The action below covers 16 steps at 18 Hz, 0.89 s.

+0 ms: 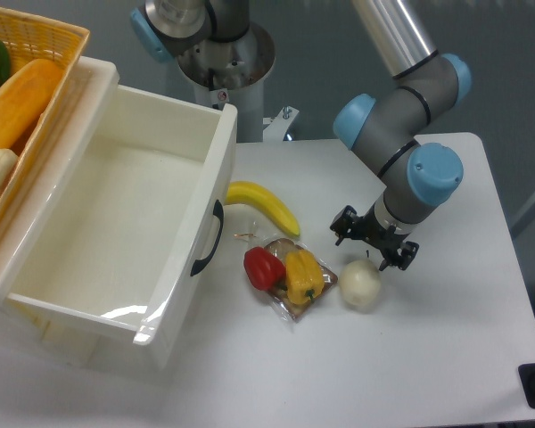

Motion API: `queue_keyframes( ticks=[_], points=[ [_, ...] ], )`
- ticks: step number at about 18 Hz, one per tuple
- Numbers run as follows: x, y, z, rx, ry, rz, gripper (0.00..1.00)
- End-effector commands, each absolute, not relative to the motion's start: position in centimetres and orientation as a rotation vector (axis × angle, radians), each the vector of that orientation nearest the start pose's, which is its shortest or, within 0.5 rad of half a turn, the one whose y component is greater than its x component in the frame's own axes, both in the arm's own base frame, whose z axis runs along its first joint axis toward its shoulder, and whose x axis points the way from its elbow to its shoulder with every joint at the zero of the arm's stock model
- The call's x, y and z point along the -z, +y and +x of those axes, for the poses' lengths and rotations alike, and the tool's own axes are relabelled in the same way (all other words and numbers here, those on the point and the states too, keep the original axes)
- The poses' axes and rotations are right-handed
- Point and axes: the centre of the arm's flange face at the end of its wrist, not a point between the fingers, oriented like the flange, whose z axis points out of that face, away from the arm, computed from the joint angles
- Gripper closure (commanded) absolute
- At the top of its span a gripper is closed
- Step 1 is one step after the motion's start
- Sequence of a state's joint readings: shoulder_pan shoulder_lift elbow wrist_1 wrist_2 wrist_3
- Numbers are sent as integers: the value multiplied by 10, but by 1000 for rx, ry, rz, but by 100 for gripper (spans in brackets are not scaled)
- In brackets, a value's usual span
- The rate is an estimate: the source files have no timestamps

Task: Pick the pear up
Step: 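Move the open gripper toward the pale round fruit and lower it, then lower the gripper around the pale fruit and close the fingers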

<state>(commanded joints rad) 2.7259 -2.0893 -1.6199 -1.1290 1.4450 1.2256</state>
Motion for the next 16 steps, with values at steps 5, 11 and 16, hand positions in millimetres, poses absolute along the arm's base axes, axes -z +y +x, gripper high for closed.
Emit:
queue_keyframes(
  ticks=[5,11,16],
  points=[
    [-210,387,-521,244,94,-3063,0],
    [-203,390,-529,250,50,-3067,0],
    [-197,396,-535,249,28,-3069,0]
  ],
)
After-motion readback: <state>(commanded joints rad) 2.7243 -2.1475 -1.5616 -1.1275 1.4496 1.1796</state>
